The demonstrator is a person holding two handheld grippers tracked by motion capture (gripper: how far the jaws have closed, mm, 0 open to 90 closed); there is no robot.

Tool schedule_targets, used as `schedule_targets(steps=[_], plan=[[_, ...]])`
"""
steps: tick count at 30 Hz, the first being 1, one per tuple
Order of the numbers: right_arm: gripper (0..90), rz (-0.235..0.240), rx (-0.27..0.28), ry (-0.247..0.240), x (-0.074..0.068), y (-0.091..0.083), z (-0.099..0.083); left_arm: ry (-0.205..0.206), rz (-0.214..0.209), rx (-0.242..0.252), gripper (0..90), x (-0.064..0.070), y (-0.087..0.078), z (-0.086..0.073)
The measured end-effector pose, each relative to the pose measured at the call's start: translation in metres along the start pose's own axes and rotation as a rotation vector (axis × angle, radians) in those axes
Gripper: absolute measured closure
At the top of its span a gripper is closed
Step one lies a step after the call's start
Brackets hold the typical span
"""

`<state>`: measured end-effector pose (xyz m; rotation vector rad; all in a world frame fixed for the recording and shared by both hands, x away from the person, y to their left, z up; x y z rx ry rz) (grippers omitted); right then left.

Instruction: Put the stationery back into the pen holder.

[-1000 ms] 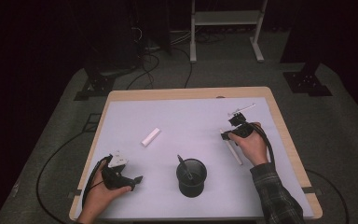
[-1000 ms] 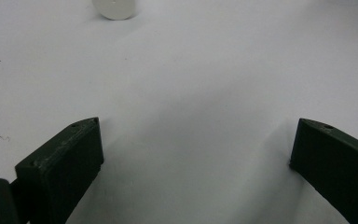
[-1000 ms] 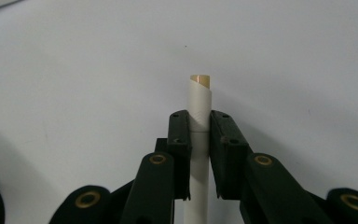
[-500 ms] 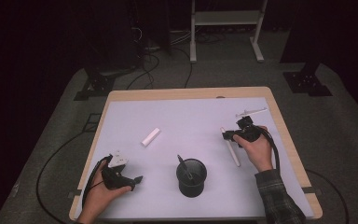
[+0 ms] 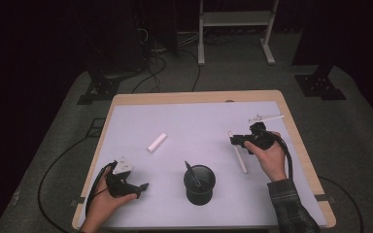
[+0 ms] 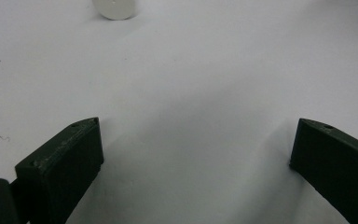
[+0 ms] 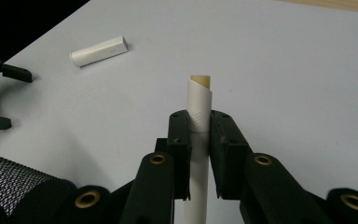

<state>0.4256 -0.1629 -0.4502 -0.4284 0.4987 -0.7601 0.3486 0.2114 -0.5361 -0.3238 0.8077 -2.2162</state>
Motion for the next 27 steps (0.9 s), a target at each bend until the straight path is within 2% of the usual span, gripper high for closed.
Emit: schedule_targets(steps=[4,11,27], plan=[[78.2,0.018,0.008,-0.017,-0.005,0.0,0.001,0.0,0.0,0.0,1.6,0.0,0.0,0.0],[78.3,0.051,0.035,-0.016,-0.014,-0.006,0.005,-0.003,0.0,0.002,1.6,0.0,0.0,0.0],[78.2,0.084,0.095,-0.058,-0.032,-0.019,0.018,-0.001,0.0,0.002,1.6,0.0,0.0,0.0]])
Point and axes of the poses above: each handheld gripper's, and its own axes: y roughly forward along the jaws, z roughly out of its top, x roughly to its right, the point moved 8 cm from there along y, roughly forward along the jaws, and after that the axes turned 5 degrees about x, right-handed, at the moved point
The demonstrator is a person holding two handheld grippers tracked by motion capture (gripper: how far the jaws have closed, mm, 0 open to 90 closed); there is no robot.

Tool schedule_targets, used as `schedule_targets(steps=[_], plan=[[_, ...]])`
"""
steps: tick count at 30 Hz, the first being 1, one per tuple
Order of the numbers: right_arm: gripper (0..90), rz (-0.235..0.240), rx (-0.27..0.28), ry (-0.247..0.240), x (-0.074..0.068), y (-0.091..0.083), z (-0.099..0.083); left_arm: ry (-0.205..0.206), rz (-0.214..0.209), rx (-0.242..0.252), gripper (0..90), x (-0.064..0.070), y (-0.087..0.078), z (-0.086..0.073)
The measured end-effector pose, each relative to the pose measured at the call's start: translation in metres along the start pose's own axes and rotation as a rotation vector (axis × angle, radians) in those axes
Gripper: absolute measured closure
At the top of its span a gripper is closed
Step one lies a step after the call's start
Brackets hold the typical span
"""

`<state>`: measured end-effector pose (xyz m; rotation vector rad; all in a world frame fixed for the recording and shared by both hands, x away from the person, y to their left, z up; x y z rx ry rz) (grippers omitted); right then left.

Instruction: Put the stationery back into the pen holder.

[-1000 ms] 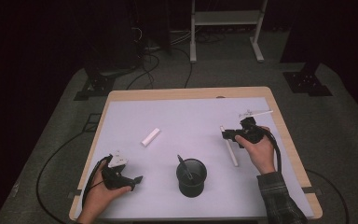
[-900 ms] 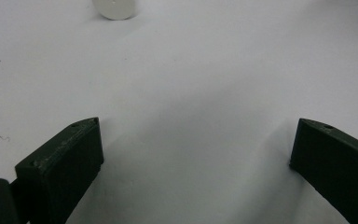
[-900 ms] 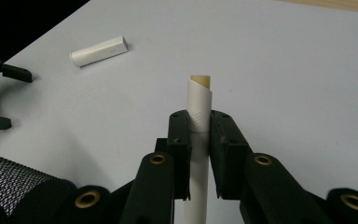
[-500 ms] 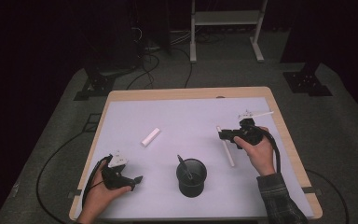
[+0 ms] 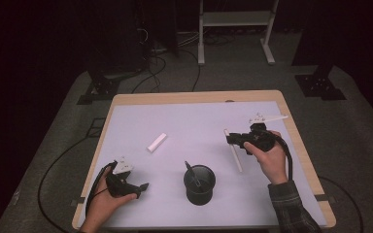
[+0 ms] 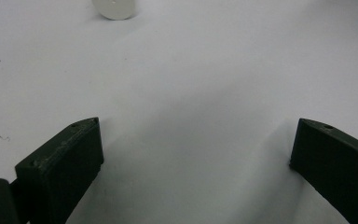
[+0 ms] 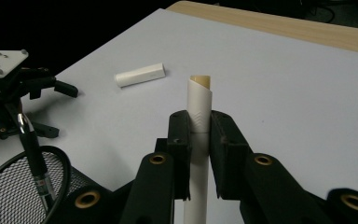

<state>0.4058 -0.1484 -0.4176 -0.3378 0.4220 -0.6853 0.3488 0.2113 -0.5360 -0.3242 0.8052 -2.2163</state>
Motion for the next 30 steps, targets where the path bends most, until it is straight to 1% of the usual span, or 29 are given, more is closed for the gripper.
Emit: schedule_targets(steps=[5,9,15,20,30], plan=[[78.2,0.018,0.02,-0.013,-0.009,-0.004,0.006,0.001,-0.001,-0.002,1.6,0.0,0.0,0.0],[78.2,0.042,0.03,-0.013,-0.018,-0.006,0.01,-0.002,-0.002,-0.002,1.6,0.0,0.0,0.0],[78.2,0.071,0.046,-0.042,-0.034,-0.009,0.017,-0.003,-0.002,-0.003,1.6,0.0,0.0,0.0],[78.2,0.085,0.053,-0.058,-0.043,-0.011,0.02,-0.003,-0.002,-0.004,1.6,0.0,0.0,0.0],[78.2,0.119,0.082,-0.08,-0.06,-0.015,0.027,-0.002,-0.002,-0.004,1.6,0.0,0.0,0.0]])
Point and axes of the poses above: each handheld gripper's, and its own axes: y roughly forward along the jaws, z roughly out of its top, x roughly to its right, the point moved 8 cm from there along y, roughly forward along the jaws, and after that the axes turned 5 degrees about x, right-handed, at the moved point
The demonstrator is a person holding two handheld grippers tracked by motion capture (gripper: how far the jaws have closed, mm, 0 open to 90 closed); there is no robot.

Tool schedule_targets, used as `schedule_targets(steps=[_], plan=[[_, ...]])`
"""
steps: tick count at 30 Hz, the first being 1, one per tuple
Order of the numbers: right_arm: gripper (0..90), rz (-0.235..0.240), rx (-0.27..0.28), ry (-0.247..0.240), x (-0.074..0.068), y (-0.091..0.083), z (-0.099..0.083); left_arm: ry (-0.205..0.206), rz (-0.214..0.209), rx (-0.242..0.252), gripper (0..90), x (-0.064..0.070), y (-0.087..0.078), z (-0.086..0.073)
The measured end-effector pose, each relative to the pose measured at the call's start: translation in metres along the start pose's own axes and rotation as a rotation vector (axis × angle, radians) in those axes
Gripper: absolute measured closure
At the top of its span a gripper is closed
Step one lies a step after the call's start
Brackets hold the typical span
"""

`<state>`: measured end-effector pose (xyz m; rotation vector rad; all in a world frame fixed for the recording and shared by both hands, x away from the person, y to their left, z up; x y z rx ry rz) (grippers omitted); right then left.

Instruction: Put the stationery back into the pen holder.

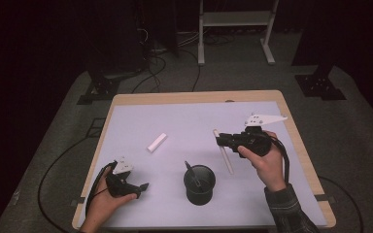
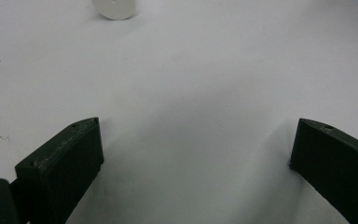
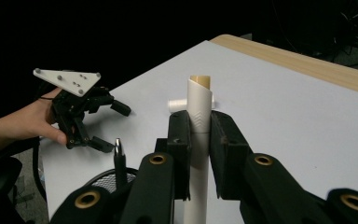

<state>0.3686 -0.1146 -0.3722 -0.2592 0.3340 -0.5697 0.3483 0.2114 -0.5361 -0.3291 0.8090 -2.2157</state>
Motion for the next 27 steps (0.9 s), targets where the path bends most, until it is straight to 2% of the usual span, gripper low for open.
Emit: schedule_targets(steps=[11,27], plan=[[78.2,0.042,0.024,-0.021,-0.021,0.003,0.007,0.0,0.001,0.002,1.6,0.0,0.0,0.0],[78.2,0.086,0.038,-0.037,-0.039,0.011,0.012,0.003,0.001,-0.001,1.6,0.0,0.0,0.0]])
Point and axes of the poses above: each handheld gripper's, and its own axes: y roughly forward along the jaws, z roughly out of its top, x roughly to its right, the point moved 8 cm from there along y, roughly forward along the jaws, and after that the axes turned 5 degrees about x, right-handed, at the moved point
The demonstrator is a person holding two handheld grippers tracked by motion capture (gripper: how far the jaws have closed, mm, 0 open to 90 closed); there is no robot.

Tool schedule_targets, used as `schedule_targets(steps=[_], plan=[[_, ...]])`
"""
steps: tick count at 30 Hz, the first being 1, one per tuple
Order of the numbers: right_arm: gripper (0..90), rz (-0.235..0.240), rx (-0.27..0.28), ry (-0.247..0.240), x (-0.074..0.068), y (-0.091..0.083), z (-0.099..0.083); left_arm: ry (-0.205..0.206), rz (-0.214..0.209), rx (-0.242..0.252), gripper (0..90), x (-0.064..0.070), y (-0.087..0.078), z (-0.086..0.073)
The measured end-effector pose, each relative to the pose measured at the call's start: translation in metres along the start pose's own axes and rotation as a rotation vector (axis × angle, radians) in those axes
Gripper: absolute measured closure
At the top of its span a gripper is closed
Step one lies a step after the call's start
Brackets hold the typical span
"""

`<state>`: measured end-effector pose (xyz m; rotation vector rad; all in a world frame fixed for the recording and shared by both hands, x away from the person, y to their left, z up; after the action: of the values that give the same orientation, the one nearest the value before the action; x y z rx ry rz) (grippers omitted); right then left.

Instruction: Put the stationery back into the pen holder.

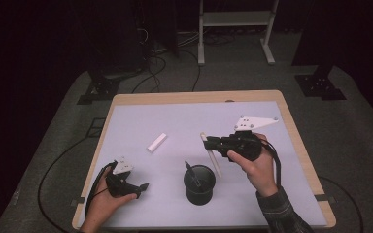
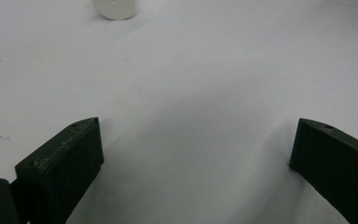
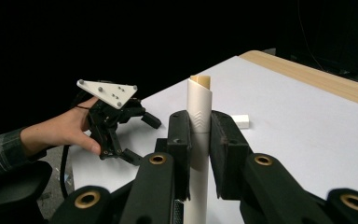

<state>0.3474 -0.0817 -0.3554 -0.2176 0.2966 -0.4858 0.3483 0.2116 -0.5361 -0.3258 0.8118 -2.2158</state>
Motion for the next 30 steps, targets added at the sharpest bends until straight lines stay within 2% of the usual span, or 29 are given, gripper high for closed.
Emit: schedule_targets(steps=[18,30], plan=[[78.2,0.037,0.0,-0.005,-0.01,0.014,0.001,0.0,0.0,0.0,1.6,0.0,0.0,0.0],[78.2,0.049,-0.039,-0.007,-0.013,0.033,-0.01,-0.001,0.0,0.001,1.6,0.0,0.0,0.0]])
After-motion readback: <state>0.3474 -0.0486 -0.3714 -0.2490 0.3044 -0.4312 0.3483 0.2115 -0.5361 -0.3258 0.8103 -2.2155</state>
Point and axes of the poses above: each handheld gripper's, and its own axes: y roughly forward along the jaws, z roughly out of its top, x roughly to its right, the point moved 8 cm from there along y, roughly forward along the jaws, and after that the axes turned 5 degrees about x, right-handed, at the moved point
